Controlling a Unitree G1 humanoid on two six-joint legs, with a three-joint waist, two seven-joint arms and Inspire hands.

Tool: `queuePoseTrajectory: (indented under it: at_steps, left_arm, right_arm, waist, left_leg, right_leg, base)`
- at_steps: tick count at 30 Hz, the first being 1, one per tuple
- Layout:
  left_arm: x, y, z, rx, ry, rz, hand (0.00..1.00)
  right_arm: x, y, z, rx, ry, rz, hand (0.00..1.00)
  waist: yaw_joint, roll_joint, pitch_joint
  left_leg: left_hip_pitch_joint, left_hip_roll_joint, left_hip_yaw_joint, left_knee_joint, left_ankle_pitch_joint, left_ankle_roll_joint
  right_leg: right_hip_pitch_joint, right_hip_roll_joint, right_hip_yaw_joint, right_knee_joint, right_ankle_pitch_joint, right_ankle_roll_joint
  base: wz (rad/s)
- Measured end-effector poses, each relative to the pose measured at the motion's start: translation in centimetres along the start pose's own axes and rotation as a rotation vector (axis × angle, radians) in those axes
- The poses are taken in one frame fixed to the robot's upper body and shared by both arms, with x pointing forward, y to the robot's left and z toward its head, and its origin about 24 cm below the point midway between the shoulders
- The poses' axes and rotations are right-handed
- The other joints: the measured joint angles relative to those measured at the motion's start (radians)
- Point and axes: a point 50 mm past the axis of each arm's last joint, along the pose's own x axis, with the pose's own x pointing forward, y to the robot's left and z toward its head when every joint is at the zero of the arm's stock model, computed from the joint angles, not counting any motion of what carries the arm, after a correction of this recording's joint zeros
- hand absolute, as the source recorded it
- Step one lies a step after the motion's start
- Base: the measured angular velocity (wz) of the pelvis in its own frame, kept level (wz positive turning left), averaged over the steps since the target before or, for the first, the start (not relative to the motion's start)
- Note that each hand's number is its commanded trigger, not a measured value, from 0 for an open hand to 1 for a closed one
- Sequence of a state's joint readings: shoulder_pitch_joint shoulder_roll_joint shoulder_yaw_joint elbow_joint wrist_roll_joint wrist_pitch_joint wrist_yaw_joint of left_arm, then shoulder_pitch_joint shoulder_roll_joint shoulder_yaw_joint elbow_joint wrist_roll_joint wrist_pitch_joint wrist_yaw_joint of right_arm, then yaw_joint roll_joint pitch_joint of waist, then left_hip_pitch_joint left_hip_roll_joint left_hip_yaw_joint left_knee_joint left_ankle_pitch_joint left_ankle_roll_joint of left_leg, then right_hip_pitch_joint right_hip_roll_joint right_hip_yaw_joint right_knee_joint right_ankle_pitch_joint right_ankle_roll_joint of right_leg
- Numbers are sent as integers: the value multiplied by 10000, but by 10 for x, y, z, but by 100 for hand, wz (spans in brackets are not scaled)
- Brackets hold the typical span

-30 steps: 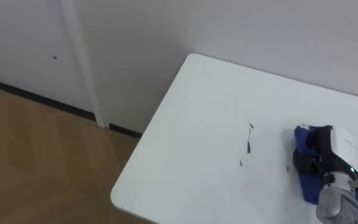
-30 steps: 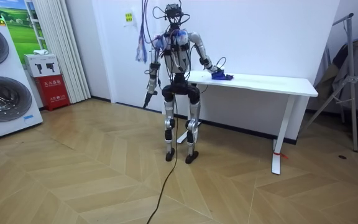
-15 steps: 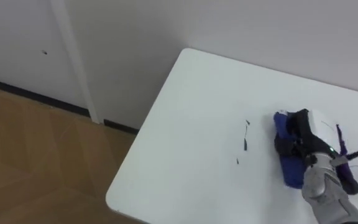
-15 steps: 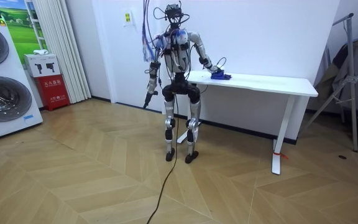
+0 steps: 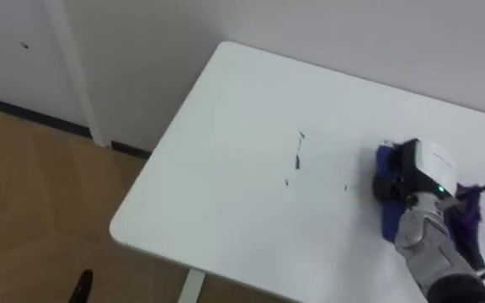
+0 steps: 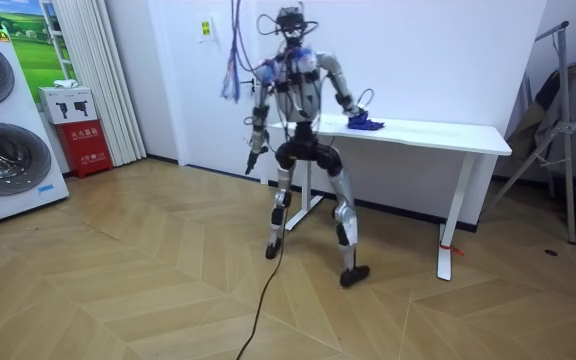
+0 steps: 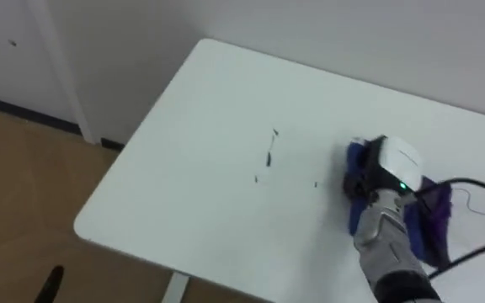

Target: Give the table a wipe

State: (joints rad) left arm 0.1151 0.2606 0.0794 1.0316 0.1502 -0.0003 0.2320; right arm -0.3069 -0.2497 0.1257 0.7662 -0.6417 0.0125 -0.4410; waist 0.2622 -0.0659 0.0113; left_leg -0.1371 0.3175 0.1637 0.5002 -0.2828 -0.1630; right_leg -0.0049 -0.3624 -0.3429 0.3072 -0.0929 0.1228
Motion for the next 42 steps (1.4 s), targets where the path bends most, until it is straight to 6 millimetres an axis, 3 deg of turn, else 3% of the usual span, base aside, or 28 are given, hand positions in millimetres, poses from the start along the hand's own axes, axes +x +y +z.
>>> queuePoseTrajectory:
  at_steps: [1, 2, 3, 4, 5, 7, 8, 9, 10, 11, 12, 13, 14, 15, 17, 18, 20, 22, 23, 24, 25, 27, 28, 30, 33, 36, 40, 42]
  left_arm:
    - [-1, 1, -4, -54, 98, 44, 0]
    - [-5, 1, -15, -76, 348, 34, 0]
    - [-10, 0, -26, -4, 536, -54, 0]
    - [-12, 0, -32, 34, 641, -75, 0]
    - [-19, -1, -48, 219, 976, -153, 0]
    - [-29, 0, -73, 537, 1639, -179, 0]
    - [-35, -2, -86, 517, 2004, -217, 0]
    - [-40, -5, -94, 530, 2259, -341, 0]
    - [-42, -8, -96, 515, 2360, -409, 0]
    - [-43, -14, -98, 469, 2475, -590, 0]
    - [-44, -18, -97, 368, 2501, -692, 0]
    - [-43, -20, -95, 312, 2465, -710, 0]
    - [-43, -26, -92, 166, 2438, -820, 0]
    - [-44, -32, -89, 69, 2404, -953, 0]
    - [-42, -37, -83, -22, 2311, -1048, 0]
    - [-38, -38, -73, -60, 2092, -1063, 0]
    - [-32, -39, -57, -211, 1655, -1048, 0]
    - [-28, -38, -46, -300, 1327, -991, 0]
    - [-29, -36, -47, -299, 1348, -943, 0]
    - [-29, -34, -48, -382, 1375, -863, 0]
    - [-30, -32, -49, -388, 1369, -821, 0]
    - [-32, -27, -59, -252, 1563, -796, 0]
    - [-33, -26, -62, -209, 1631, -772, 0]
    - [-33, -16, -71, -308, 1936, -540, 0]
    - [-33, -10, -75, -407, 2057, -314, 0]
    - [-31, -10, -70, -451, 1901, -318, 0]
    - [-26, -15, -56, -431, 1525, -549, 0]
    - [-24, -20, -48, -253, 1269, -818, 0]
  right_arm:
    - [-1, -1, 1, -7, -160, -46, 100]
    - [-6, -3, -3, -171, -352, -125, 100]
    - [-12, -5, -14, -344, -292, -246, 100]
    - [-17, -5, -22, -449, -115, -288, 100]
    - [-26, -6, -41, -575, 423, -324, 100]
    - [-39, -10, -65, -667, 1171, -462, 100]
    - [-45, -16, -79, -755, 1593, -553, 100]
    - [-44, -21, -84, -793, 1769, -569, 100]
    - [-43, -24, -85, -813, 1778, -598, 100]
    - [-36, -26, -78, -830, 1561, -558, 100]
    - [-29, -25, -67, -824, 1308, -448, 100]
    - [-26, -22, -60, -754, 1152, -363, 100]
    - [-18, -17, -40, -790, 613, -59, 100]
    - [-13, -9, -15, -1014, -254, 423, 100]
    - [-10, 3, 24, -1161, -1543, 1103, 100]
    - [-9, 10, 46, -1219, -2215, 1400, 100]
    - [-12, 19, 66, -1128, -2881, 1692, 100]
    - [-12, 18, 72, -1047, -3213, 1727, 100]
    - [-11, 17, 71, -1030, -3195, 1676, 100]
    - [-11, 16, 64, -1050, -3080, 1551, 100]
    - [-12, 16, 58, -952, -2915, 1473, 100]
    - [-21, 17, 25, -671, -2052, 1097, 100]
    - [-23, 17, 18, -610, -1879, 966, 100]
    - [-38, 12, -18, -498, -882, 365, 100]
    - [-47, 2, -51, -818, 63, -15, 100]
    - [-43, -2, -58, -1084, 354, 38, 100]
    - [-27, -1, -39, -1495, 168, 506, 100]
    - [-15, 2, -15, -1729, -391, 1046, 100]
  waist:
    - [-71, -37, -4]
    - [-180, 39, -112]
    - [-473, 142, -109]
    - [-657, 55, -118]
    - [-819, -38, -114]
    - [-1046, -118, -121]
    - [-1141, -87, -96]
    - [-1120, 96, -55]
    - [-994, 194, -47]
    - [-749, 350, 22]
    - [-415, 481, -12]
    - [-219, 526, -28]
    - [80, 592, 18]
    - [283, 662, 29]
    - [438, 618, 13]
    - [425, 560, 4]
    - [429, 464, 11]
    - [441, 364, 47]
    - [404, 289, 41]
    - [271, 192, 60]
    - [157, 123, 42]
    - [-130, -38, -10]
    - [-267, -59, 3]
    - [-439, -181, -8]
    - [-637, -166, -71]
    - [-634, -58, -127]
    - [-390, -7, -130]
    - [25, -4, -126]
  left_leg:
    - [-4, 135, -129, -95, 133, -231]
    - [-45, 480, -391, -286, 404, -632]
    - [-97, 827, -592, -552, 941, -394]
    - [-118, 857, -495, -657, 1246, -67]
    - [-89, 742, -126, -464, 1474, 151]
    - [-46, -94, -41, -17, 1146, 379]
    - [76, -837, -33, 229, 612, 513]
    - [151, -1520, -37, 353, 96, 823]
    - [189, -1845, -47, 317, -75, 1006]
    - [319, -2447, -40, 49, -240, 1358]
    - [527, -2661, 133, -460, -137, 1843]
    - [713, -2629, 258, -682, -58, 1809]
    - [981, -2599, 391, -1052, 158, 1729]
    - [1174, -2575, 401, -1399, 319, 1635]
    - [1349, -2577, 386, -1875, 512, 1503]
    - [1354, -2584, 347, -2052, 637, 1454]
    - [1347, -2588, 176, -2253, 750, 1392]
    - [1272, -2621, -130, -2368, 836, 1360]
    - [1270, -2632, -292, -2441, 852, 1337]
    - [1260, -2654, -470, -2446, 853, 1331]
    - [1256, -2694, -598, -2453, 857, 1325]
    - [1321, -2811, -814, -2476, 859, 1321]
    - [1343, -2826, -860, -2484, 858, 1321]
    - [1471, -2904, -864, -2500, 852, 1332]
    - [1513, -2995, -856, -2502, 835, 1362]
    - [1630, -2996, -830, -2506, 735, 1527]
    - [1637, -2943, -685, -2635, 755, 1523]
    - [1663, -2879, -371, -2729, 854, 1507]
  right_leg:
    - [5, 136, -185, 101, 75, 24]
    - [16, 409, -690, 662, -651, 858]
    - [-68, 705, -1092, 1259, -1313, 530]
    - [-28, 770, -1215, 1364, -1585, 343]
    - [103, 962, -1282, 1354, -1886, -124]
    - [551, 1173, -1290, 868, -1953, -360]
    - [799, 1345, -1257, 604, -1984, -692]
    - [925, 1545, -1258, 438, -1972, -823]
    - [917, 1616, -1223, 398, -1956, -852]
    - [806, 1764, -960, 403, -1934, -969]
    - [565, 1925, -605, 427, -1938, -1188]
    - [453, 1986, -370, 437, -1920, -1271]
    - [299, 2164, 44, 419, -1875, -1732]
    - [195, 2329, 449, 320, -1794, -1930]
    - [23, 2469, 691, 294, -1748, -2008]
    - [-22, 2533, 691, 236, -1738, -2009]
    - [26, 2581, 550, 92, -1672, -1941]
    - [92, 2576, 321, 9, -1616, -1838]
    - [119, 2568, 241, 8, -1566, -1680]
    - [282, 2538, 50, -112, -1475, -1192]
    - [442, 2545, -54, -236, -1486, -1090]
    - [828, 2523, -278, -580, -1515, -921]
    - [933, 2524, -331, -675, -1495, -888]
    - [1284, 2534, -421, -1026, -1404, -757]
    - [1412, 2433, -568, -1039, -1340, -650]
    - [1528, 2418, -560, -1013, -1303, -607]
    - [1455, 2445, -433, -960, -1218, -667]
    - [1138, 2449, -273, -783, -1190, -715]
  base:
    - [20]
    - [49]
    - [68]
    - [82]
    - [76]
    - [62]
    - [39]
    - [19]
    - [-26]
    - [-69]
    - [-88]
    - [-107]
    - [-112]
    - [-103]
    - [-52]
    - [-11]
    - [30]
    - [45]
    - [39]
    - [45]
    - [53]
    - [48]
    - [43]
    - [21]
    - [8]
    - [-5]
    - [-19]
    - [-34]
